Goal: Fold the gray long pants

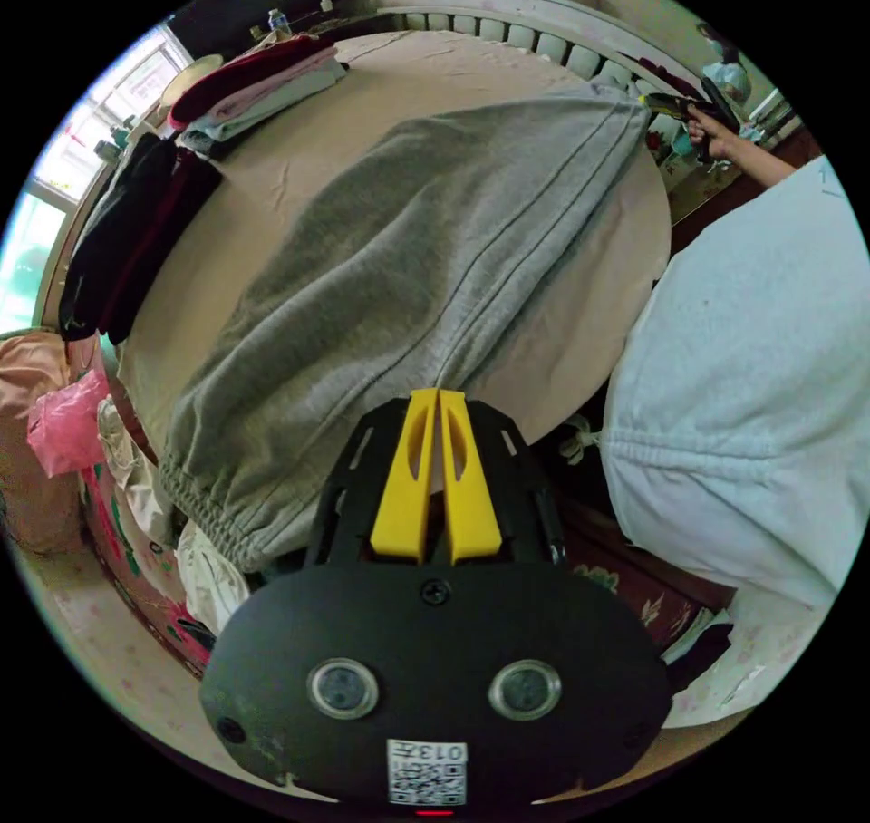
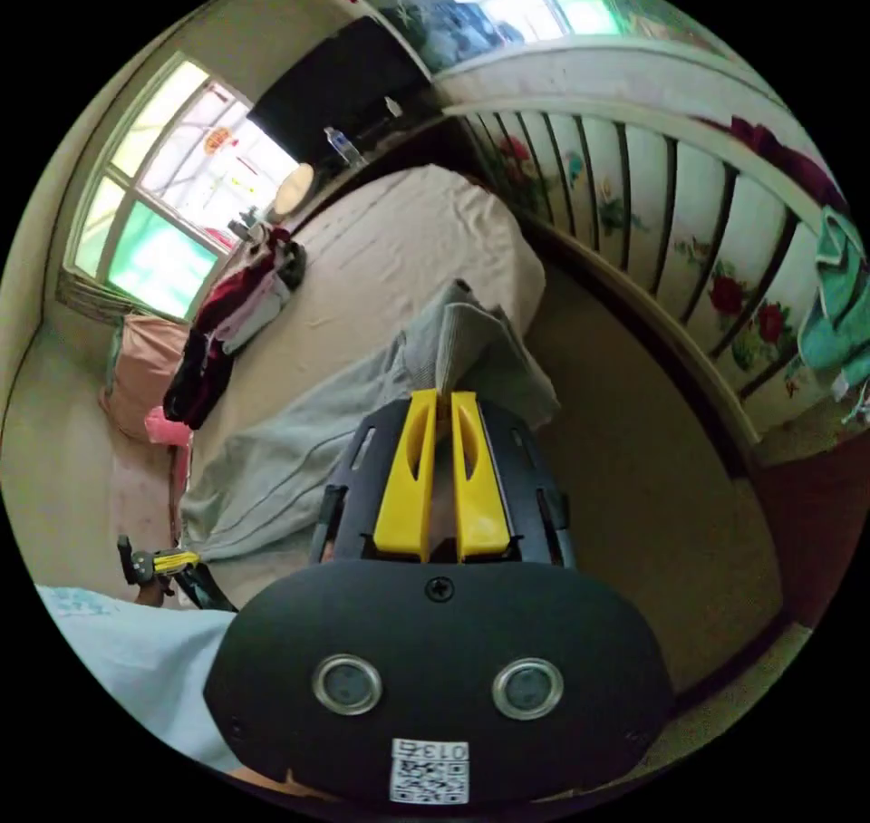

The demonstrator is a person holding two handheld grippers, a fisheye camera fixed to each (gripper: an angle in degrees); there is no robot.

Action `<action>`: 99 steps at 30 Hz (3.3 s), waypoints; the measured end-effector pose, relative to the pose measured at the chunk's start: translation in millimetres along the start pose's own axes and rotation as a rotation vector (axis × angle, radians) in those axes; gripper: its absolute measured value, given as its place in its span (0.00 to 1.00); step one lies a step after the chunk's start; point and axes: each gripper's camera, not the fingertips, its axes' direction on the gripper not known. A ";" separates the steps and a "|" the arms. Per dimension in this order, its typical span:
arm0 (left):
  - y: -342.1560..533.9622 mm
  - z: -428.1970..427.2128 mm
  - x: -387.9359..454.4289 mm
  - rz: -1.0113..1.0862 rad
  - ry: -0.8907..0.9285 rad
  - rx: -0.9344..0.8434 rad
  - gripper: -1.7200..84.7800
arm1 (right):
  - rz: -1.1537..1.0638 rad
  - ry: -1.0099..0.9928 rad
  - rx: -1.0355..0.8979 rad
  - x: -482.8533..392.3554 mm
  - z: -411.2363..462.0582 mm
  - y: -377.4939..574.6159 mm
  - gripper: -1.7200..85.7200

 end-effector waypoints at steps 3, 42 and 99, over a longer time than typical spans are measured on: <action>-1.8 8.4 2.3 0.022 0.005 -0.060 0.02 | 0.082 -0.015 -0.062 34.5 16.9 2.3 0.05; 102.9 -110.7 -95.8 -0.441 -0.432 0.255 0.02 | -0.860 0.111 -0.085 -387.0 156.6 32.7 0.03; -42.0 -64.2 -133.5 0.186 -0.181 0.323 0.02 | -1.591 -0.136 -0.373 -637.7 400.1 169.3 0.03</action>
